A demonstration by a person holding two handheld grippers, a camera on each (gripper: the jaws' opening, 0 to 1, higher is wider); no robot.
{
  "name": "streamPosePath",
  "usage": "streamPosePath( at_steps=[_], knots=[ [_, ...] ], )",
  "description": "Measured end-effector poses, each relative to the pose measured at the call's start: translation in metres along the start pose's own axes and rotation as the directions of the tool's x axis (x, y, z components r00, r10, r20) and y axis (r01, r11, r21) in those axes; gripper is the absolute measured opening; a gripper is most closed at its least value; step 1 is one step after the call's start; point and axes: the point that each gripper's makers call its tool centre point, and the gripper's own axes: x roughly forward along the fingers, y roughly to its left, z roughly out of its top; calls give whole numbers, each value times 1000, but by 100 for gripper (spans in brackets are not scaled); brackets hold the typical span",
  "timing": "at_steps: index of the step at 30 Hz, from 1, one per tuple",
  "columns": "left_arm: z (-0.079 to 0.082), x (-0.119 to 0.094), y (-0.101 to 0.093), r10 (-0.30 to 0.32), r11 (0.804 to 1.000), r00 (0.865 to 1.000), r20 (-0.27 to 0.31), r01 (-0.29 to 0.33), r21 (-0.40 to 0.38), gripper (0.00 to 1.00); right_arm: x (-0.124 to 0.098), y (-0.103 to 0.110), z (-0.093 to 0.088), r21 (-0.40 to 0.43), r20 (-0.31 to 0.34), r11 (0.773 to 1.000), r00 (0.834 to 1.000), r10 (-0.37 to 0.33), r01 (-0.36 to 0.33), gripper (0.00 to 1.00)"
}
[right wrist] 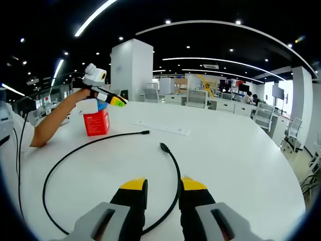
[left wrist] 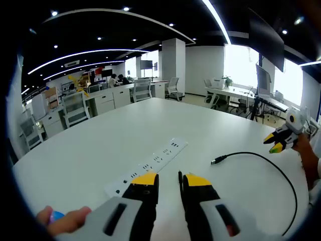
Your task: Find the data cable on the table. Grasp the USB connector end of the cable and insert it into the USB port on the table
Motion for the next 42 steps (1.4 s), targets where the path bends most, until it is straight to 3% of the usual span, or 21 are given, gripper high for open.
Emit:
streamPosePath(
  at_steps=[42],
  knots=[
    [0,2,0,0,1000,1000,-2,0,0,20,6,-3,2,13,23,1000,1000,6,-6,28]
  ],
)
